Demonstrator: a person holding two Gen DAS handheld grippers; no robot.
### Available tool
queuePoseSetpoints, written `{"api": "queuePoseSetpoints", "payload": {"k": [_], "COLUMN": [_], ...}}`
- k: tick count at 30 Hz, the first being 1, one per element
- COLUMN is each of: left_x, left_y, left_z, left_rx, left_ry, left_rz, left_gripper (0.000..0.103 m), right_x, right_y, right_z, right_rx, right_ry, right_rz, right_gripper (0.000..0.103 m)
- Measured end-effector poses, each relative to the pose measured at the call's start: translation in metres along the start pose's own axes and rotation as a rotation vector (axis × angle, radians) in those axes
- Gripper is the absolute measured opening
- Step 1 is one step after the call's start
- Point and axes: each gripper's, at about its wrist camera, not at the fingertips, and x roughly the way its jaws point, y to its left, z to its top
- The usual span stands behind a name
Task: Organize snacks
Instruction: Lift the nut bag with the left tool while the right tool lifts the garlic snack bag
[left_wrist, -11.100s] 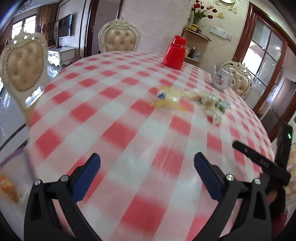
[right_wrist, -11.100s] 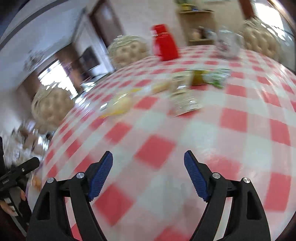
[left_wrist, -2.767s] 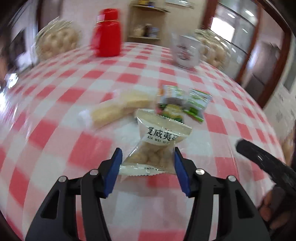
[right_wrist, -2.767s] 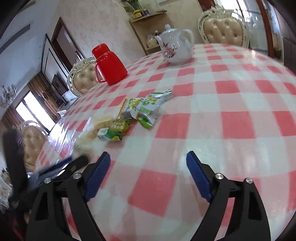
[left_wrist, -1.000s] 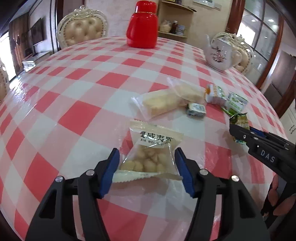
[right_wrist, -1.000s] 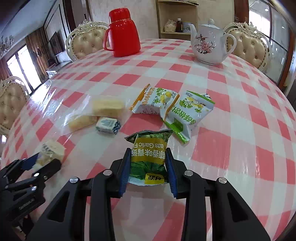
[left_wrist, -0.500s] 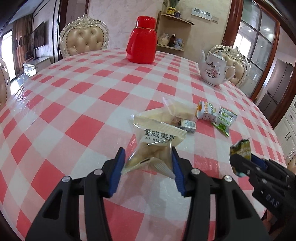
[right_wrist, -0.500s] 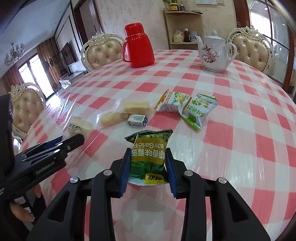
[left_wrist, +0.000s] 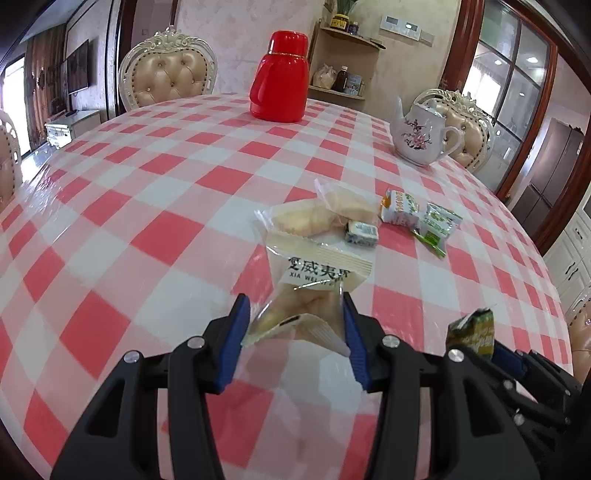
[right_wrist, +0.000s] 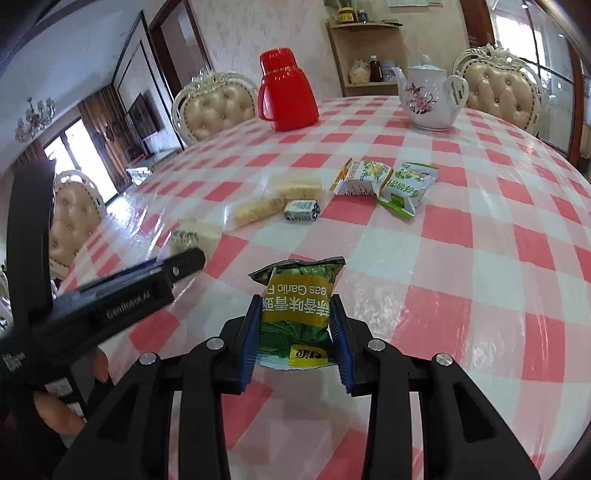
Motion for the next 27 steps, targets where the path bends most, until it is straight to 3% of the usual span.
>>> {"api": "queuePoseSetpoints", "payload": {"k": [8, 16, 27], "left_x": [-0.019, -0.05, -0.089], "left_y": [0.008, 0.008, 0.019], "left_z": [-0.023, -0.042, -0.075], "left_rx": [-0.038, -0.045, -0.088], "left_ry": [-0.005, -0.064, -0.09], "left_rz": [0.017, 0.033, 0.061], "left_gripper": [0.049, 0.05, 0.05], "right_x": [-0.009, -0.016, -0.039], "right_y": [0.0, 0.003, 0.009], "right_z": [-0.014, -0.022, -0.043], "right_rx": [0.023, 0.036, 0.077], "right_ry": [0.002, 0.0, -0.012], "right_rz": [0.009, 0.025, 0.096], "right_gripper": [0.035, 0.035, 0.035]}}
